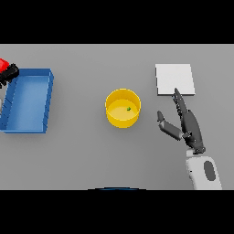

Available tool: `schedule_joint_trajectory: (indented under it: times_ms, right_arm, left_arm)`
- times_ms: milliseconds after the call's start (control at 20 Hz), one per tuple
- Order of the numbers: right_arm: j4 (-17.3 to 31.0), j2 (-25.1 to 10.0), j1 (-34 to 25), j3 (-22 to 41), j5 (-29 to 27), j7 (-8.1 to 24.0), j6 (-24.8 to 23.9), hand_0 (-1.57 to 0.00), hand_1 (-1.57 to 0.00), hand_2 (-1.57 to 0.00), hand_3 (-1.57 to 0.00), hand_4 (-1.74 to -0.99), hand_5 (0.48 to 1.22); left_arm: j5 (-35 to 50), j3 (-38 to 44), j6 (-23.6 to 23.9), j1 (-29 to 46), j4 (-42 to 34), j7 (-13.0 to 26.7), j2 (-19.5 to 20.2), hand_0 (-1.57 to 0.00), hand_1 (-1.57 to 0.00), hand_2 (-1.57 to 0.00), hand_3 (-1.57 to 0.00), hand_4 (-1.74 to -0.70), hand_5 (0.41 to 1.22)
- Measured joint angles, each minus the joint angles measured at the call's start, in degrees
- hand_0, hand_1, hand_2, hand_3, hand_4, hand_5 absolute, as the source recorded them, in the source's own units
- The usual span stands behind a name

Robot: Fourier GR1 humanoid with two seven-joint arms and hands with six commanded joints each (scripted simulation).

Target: Pick up the red beaker and tilt it to pour out 1 green nut into yellow bowl. Pick up the yellow bowl and place it on the metallic measuring scale.

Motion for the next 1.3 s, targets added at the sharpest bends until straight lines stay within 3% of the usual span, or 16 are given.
schedule_joint_trajectory:
  times_ms: [100, 200, 300, 400, 600, 750, 850, 1000, 1050, 1100, 1150, 1300]
  right_arm:
    - [0.16, -0.01, -0.19, 0.33, 0.55, 0.08, -0.08, 0.00, 0.00, 0.00, 0.00, -1.320, 0.729]
    - [0.00, -0.48, 0.05, -0.22, -0.05, -0.11, 0.16, 0.00, 0.00, 0.00, 0.00, -1.320, 0.726]
    - [0.07, -0.11, 0.06, -0.01, 0.00, -0.17, 0.09, 0.00, 0.00, 0.00, 0.00, -1.318, 0.725]
    - [-0.39, -0.13, -0.30, -0.15, -0.26, -0.07, 0.06, 0.00, 0.00, 0.00, 0.00, -1.315, 0.724]
    - [-0.28, -0.09, 0.79, 0.48, 0.89, -0.54, -0.25, 0.00, 0.00, 0.00, 0.00, -1.305, 0.717]
    - [-0.52, 0.30, 0.69, 1.12, 1.53, -0.11, -0.42, 0.00, 0.00, 0.00, 0.00, -1.279, 0.713]
    - [-0.64, 0.07, -0.59, 0.99, 1.82, 1.91, -0.69, 0.00, 0.00, 0.00, 0.00, -1.281, 0.688]
    - [-1.26, -2.44, -3.15, 2.81, 8.04, 5.32, -2.37, 0.00, 0.00, 0.00, 0.00, -1.190, 0.663]
    - [-0.01, -2.88, -4.80, 3.61, 7.99, 4.92, -0.63, -0.01, 0.00, 0.00, 0.00, -1.167, 0.672]
    - [-0.14, -4.30, -5.56, 4.27, 7.43, 1.77, 1.78, -0.01, 0.00, 0.00, 0.00, -1.174, 0.680]
    - [0.63, -5.80, -7.87, 5.05, 7.38, 1.00, 4.31, -0.01, 0.00, 0.00, 0.00, -1.202, 0.683]
    - [2.88, -9.48, -13.79, 8.62, 11.68, 1.64, 8.45, 0.00, 0.00, 0.00, 0.00, -1.260, 0.656]
  left_arm:
    - [3.55, 1.44, -3.25, 1.57, -3.19, -0.04, -0.31, -1.23, -1.04, -0.93, -0.58, -0.97, 0.735]
    - [6.16, 2.11, -6.46, 2.47, -5.76, -0.92, 0.18, -0.79, -0.66, -0.60, -0.37, -0.88, 0.701]
    - [7.34, 1.38, -9.14, 3.30, -8.48, -0.23, 0.55, -0.50, -0.42, -0.38, -0.24, -0.83, 0.678]
    - [6.24, 0.82, -10.28, 2.56, -7.02, 0.11, 0.94, -0.32, -0.27, -0.24, -0.15, -0.79, 0.659]
    - [4.47, -0.12, -12.00, 2.09, -5.04, 0.11, 1.06, -0.13, -0.11, -0.10, -0.06, -0.76, 0.655]
    - [2.44, -1.26, -10.57, 2.38, -5.44, -0.26, 0.71, -0.07, -0.06, -0.05, -0.03, -0.73, 0.658]
    - [2.73, -1.02, -9.09, 3.30, -7.88, -0.05, 0.08, -0.04, -0.04, -0.03, -0.02, -0.73, 0.664]
    - [2.90, -0.31, -7.90, 4.06, -8.18, -1.40, 0.21, -0.02, -0.02, -0.02, -0.01, -0.72, 0.682]
    - [3.10, -0.07, -7.84, 3.41, -8.02, -0.87, 0.08, -0.02, -0.01, -0.01, -0.01, -0.72, 0.685]
    - [3.44, 0.02, -7.67, 3.66, -8.39, -1.37, -0.25, -0.01, -0.01, -0.01, -0.01, -0.72, 0.693]
    - [3.24, -0.17, -7.37, 3.62, -8.27, -2.31, -0.45, -0.01, -0.01, -0.01, 0.00, -0.73, 0.700]
    - [3.50, -0.11, -7.16, 3.93, -8.37, -2.53, -0.89, 0.00, 0.00, 0.00, 0.00, -0.74, 0.709]
